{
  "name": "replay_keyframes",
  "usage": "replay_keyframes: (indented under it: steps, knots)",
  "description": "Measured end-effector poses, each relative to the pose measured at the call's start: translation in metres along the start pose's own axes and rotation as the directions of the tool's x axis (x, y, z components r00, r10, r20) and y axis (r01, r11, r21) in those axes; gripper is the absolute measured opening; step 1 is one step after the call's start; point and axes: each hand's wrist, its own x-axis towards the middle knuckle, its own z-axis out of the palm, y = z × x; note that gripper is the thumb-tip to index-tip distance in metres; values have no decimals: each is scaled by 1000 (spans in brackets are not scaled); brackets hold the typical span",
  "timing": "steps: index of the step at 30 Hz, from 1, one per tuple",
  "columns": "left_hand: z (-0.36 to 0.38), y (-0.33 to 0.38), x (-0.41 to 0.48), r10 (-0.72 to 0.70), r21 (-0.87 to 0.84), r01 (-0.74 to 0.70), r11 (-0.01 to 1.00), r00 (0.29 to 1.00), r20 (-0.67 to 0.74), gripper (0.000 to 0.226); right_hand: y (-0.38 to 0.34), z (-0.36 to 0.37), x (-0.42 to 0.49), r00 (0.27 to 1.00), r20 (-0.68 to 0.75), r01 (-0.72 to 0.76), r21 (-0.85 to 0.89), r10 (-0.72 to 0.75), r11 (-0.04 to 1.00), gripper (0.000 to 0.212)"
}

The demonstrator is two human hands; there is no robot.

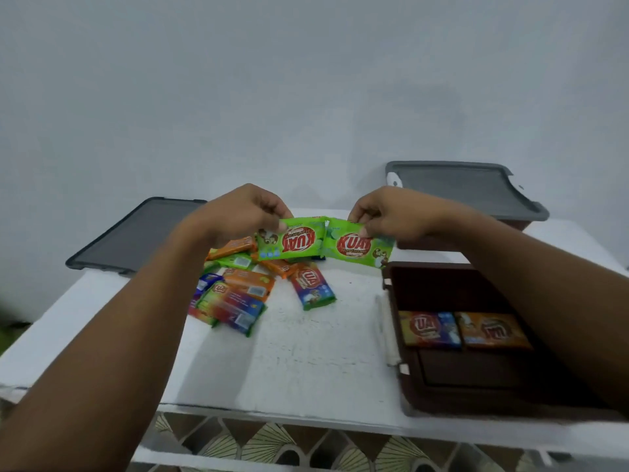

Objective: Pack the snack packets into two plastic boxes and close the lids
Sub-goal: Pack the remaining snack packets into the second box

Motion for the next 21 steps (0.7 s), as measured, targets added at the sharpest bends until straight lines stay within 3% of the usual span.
replay_keyframes:
  steps: [8, 13, 21]
  knots:
    - [55, 53, 12, 47, -23, -45, 999, 997, 66, 19, 50, -52, -70, 996, -82, 50, 145, -38, 988, 22]
    - [92, 88, 17, 64, -2, -64, 998, 990, 127, 21, 96, -64, -109, 1000, -16, 8, 2, -8, 1000, 23]
    - [177, 128, 26, 9, 153, -55, 987, 959, 284, 19, 155, -49, -154, 973, 222, -57, -23, 61, 998, 20]
